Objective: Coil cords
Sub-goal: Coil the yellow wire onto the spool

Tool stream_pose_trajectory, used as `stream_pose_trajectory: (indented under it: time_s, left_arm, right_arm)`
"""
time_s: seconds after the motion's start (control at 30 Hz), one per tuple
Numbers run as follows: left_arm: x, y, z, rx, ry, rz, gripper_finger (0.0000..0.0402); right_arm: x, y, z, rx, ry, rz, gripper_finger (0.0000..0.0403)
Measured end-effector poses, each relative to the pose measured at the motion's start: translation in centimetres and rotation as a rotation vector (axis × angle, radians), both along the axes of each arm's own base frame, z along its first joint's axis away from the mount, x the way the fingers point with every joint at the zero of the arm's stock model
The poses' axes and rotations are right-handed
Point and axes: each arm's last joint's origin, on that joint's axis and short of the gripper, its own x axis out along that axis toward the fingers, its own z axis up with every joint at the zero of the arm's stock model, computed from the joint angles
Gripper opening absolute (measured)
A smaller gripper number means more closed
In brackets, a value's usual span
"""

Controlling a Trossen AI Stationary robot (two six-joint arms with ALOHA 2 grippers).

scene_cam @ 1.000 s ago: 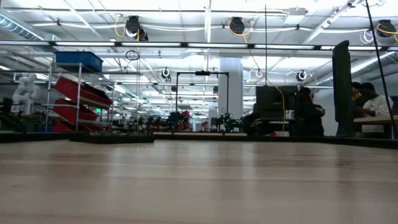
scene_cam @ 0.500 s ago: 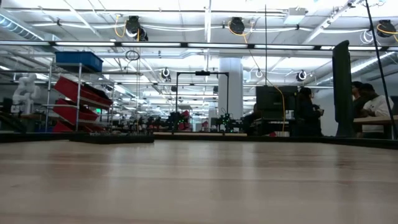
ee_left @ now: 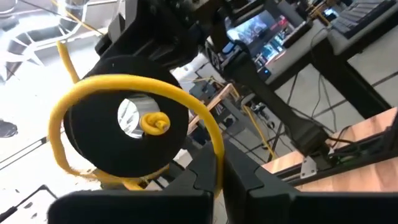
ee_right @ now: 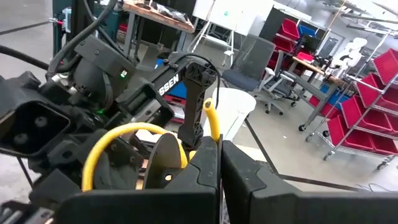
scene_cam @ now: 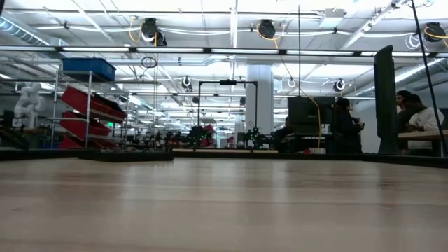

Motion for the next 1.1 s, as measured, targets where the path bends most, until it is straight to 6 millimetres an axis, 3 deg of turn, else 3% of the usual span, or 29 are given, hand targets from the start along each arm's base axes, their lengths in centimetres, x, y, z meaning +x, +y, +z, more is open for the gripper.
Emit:
stream_pose_trajectory:
  time_s: [0.27,0.63,0.97,1.1]
  left_arm:
    - [0.9,1.3,0.2,0.018,-0.028,-0.005,0.0013]
    - [1.3,1.7,2.3,-0.031,-0.083,0.001,0.0013]
    - [3.2,2.6,2.1,-0.127,-0.068,-0.080,0.0014]
    - [3.2,2.5,2.2,-0.124,-0.072,-0.092,0.0036]
  right_arm:
    - [0.0,0.0,0.0,0.009,0.001,0.001,0.0000]
    - [-0.1,-0.1,-0.4,0.033,0.029,-0.010,0.0000]
    - [0.4,0.2,-0.9,0.018,0.049,-0.009,0.0000]
    - [0.4,0.3,-1.0,0.021,0.051,-0.005,0.0000]
